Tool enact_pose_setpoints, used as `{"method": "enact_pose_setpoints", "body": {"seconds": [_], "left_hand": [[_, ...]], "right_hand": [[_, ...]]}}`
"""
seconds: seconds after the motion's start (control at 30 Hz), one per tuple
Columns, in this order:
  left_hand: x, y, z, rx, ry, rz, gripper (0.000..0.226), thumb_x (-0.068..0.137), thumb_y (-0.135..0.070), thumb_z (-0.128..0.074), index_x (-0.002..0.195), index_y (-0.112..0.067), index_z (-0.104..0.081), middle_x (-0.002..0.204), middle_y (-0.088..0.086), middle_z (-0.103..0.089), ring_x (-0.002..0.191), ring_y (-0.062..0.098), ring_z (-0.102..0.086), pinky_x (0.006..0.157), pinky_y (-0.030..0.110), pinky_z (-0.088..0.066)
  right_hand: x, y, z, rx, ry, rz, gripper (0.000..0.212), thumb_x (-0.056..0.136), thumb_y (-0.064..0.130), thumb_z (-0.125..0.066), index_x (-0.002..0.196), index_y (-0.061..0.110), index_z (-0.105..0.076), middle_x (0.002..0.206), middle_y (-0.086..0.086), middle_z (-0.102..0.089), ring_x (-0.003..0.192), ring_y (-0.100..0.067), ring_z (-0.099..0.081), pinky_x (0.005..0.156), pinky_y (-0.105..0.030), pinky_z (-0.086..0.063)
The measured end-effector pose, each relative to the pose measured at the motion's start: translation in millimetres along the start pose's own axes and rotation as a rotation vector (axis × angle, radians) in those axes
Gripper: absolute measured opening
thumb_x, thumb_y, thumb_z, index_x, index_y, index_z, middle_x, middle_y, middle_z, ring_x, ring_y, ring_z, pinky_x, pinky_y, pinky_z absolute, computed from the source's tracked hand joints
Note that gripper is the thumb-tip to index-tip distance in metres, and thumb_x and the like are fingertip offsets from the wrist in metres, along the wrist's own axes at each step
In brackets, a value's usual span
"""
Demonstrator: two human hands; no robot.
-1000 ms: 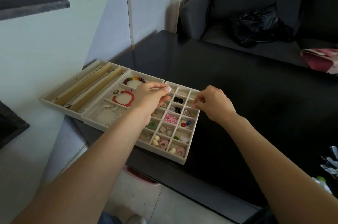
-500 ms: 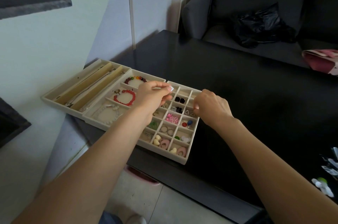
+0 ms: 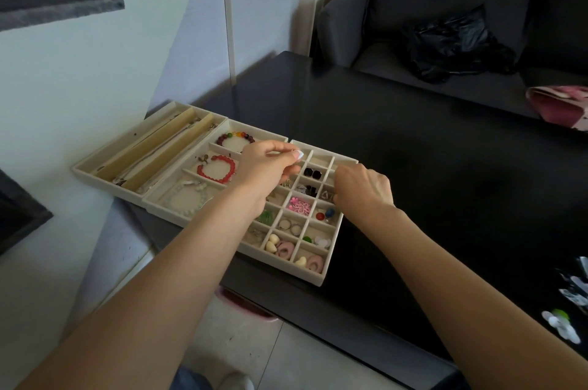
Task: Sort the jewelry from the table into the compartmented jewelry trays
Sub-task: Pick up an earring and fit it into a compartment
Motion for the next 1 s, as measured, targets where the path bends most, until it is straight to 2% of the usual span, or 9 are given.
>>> {"method": "enact_pose_setpoints", "body": {"seconds": [0.13, 0.27, 0.37, 0.53, 0.73, 1.0], "left_hand": [[0.1, -0.7, -0.3, 0.010, -0.002, -0.002, 0.020, 0.088, -0.014, -0.064, 0.107, -0.012, -0.066, 0.098, 0.003, -0.069, 0.084, 0.011, -0.067, 0.074, 0.020, -0.055], [0.6, -0.7, -0.4, 0.006, -0.002, 0.004, 0.020, 0.088, -0.014, -0.064, 0.107, -0.012, -0.066, 0.098, 0.003, -0.069, 0.084, 0.010, -0.067, 0.075, 0.021, -0.055], [0.6, -0.6, -1.0, 0.007, 0.003, 0.006, 0.020, 0.088, -0.014, -0.064, 0.108, -0.012, -0.066, 0.099, 0.003, -0.069, 0.085, 0.011, -0.067, 0.076, 0.022, -0.055], [0.3, -0.7, -1.4, 0.010, 0.004, 0.003, 0.020, 0.088, -0.014, -0.064, 0.108, -0.012, -0.066, 0.099, 0.003, -0.069, 0.085, 0.011, -0.068, 0.076, 0.022, -0.055], [0.4, 0.1, -2.2, 0.010, 0.012, 0.010, 0.020, 0.088, -0.013, -0.065, 0.108, -0.012, -0.066, 0.098, 0.004, -0.070, 0.082, 0.010, -0.067, 0.070, 0.018, -0.054], [-0.9, -0.8, -4.4, 0.004, 0.021, 0.022, 0.019, 0.088, -0.013, -0.064, 0.107, -0.012, -0.066, 0.097, 0.004, -0.069, 0.083, 0.010, -0.067, 0.075, 0.021, -0.055]], "right_hand": [[3.2, -6.5, 0.3, 0.038, -0.003, -0.025, 0.002, 0.092, 0.014, -0.057, 0.094, 0.014, -0.058, 0.074, 0.001, -0.048, 0.070, -0.015, -0.055, 0.062, -0.028, -0.046], [4.9, -14.0, 5.2, 0.137, -0.046, -0.008, 0.009, 0.090, 0.016, -0.060, 0.099, 0.015, -0.063, 0.098, -0.001, -0.058, 0.077, -0.014, -0.058, 0.063, -0.027, -0.047], [2.9, -12.5, 6.1, 0.187, -0.081, 0.063, 0.008, 0.089, 0.018, -0.063, 0.096, 0.019, -0.066, 0.106, 0.001, -0.055, 0.084, -0.014, -0.058, 0.066, -0.026, -0.047], [3.8, -10.5, 0.4, 0.165, -0.064, 0.071, 0.007, 0.089, 0.018, -0.063, 0.094, 0.020, -0.068, 0.105, -0.001, -0.057, 0.083, -0.016, -0.061, 0.067, -0.027, -0.052], [4.8, -10.5, -2.7, 0.118, -0.054, 0.069, 0.008, 0.091, 0.019, -0.061, 0.094, 0.018, -0.068, 0.097, 0.000, -0.061, 0.076, -0.014, -0.061, 0.062, -0.025, -0.050], [4.0, -8.2, -4.5, 0.072, -0.101, 0.060, 0.006, 0.091, 0.018, -0.060, 0.094, 0.015, -0.064, 0.096, -0.002, -0.058, 0.076, -0.015, -0.060, 0.065, -0.029, -0.052]]}}
Point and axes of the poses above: each hand's wrist, its own x-axis towards the middle knuckle, its own z-axis out of the back of the hand, y = z × x, the point moved 4 cm from there along x, towards the middle knuckle
